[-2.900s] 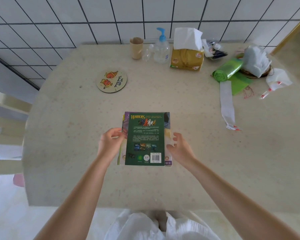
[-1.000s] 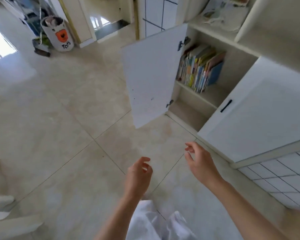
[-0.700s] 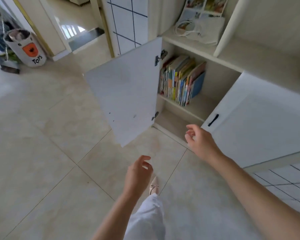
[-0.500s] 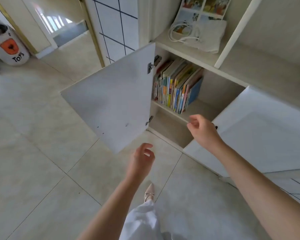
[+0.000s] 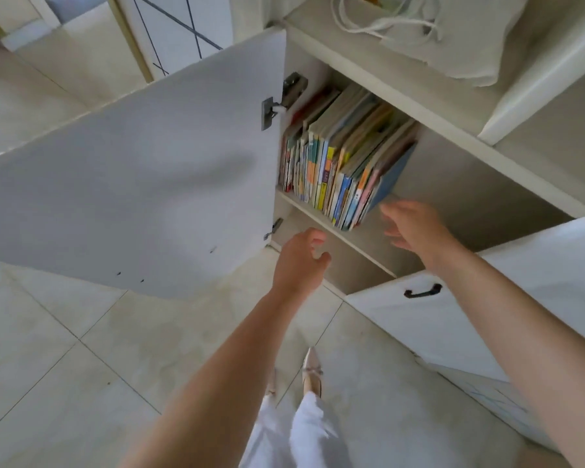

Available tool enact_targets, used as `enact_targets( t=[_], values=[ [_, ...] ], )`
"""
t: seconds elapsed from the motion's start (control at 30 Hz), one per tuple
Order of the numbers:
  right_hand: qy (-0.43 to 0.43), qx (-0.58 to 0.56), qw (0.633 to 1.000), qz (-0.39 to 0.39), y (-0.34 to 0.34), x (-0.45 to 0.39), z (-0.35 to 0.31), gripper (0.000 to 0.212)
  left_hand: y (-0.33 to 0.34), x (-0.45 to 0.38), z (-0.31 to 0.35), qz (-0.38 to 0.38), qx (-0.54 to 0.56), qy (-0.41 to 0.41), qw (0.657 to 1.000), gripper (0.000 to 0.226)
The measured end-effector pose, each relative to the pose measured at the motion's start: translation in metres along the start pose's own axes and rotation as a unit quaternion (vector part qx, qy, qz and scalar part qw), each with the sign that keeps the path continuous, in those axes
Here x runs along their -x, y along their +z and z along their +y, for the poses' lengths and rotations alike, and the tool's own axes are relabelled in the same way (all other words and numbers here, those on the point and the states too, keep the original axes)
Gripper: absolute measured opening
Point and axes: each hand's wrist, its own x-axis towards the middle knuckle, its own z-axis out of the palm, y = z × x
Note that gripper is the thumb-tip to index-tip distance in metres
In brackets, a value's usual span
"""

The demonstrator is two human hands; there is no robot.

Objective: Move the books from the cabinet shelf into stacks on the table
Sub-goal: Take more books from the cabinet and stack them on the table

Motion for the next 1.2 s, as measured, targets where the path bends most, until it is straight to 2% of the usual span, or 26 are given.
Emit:
enact_targets(
  t=[0.03,0.13,0.2,0.33,0.4,0.5,0.63,0.77,0.93,1.2],
  values=[
    [0.018,-0.02,1.0,0.002,0.002,-0.016,-0.003,0.018,0.009,-0.012,-0.002,-0.001,-0.007,0.004,1.0,0.034],
    [0.08,-0.075,0.994,0.004,0.007,-0.067,-0.007,0.057,0.038,-0.044,-0.011,0.002,-0.009,0.001,1.0,0.037],
    [0.099,-0.108,0.989,-0.015,0.005,-0.093,-0.008,0.073,0.053,-0.058,-0.013,0.007,0.004,0.001,1.0,0.043],
    [0.105,-0.163,0.98,-0.043,-0.003,-0.142,-0.014,0.084,0.085,-0.092,-0.007,0.045,0.044,0.017,0.998,0.054],
    [0.1,-0.159,0.98,-0.063,-0.001,-0.157,-0.017,0.084,0.096,-0.11,-0.004,0.084,0.051,0.03,0.995,0.056],
    [0.111,-0.135,0.983,-0.051,0.005,-0.175,-0.02,0.093,0.111,-0.128,-0.002,0.128,0.071,0.048,0.988,0.058],
    [0.102,-0.127,0.986,-0.046,0.008,-0.185,-0.019,0.069,0.123,-0.135,-0.003,0.182,0.081,0.064,0.978,0.053],
    [0.108,-0.126,0.985,-0.041,0.004,-0.191,-0.014,0.071,0.132,-0.137,-0.007,0.202,0.089,0.065,0.973,0.054],
    [0.109,-0.101,0.989,-0.019,0.003,-0.195,-0.014,0.052,0.137,-0.141,-0.012,0.216,0.111,0.066,0.968,0.05],
    [0.131,-0.071,0.989,0.0,0.004,-0.197,-0.018,0.05,0.153,-0.139,-0.01,0.256,0.13,0.07,0.955,0.045]
  ],
)
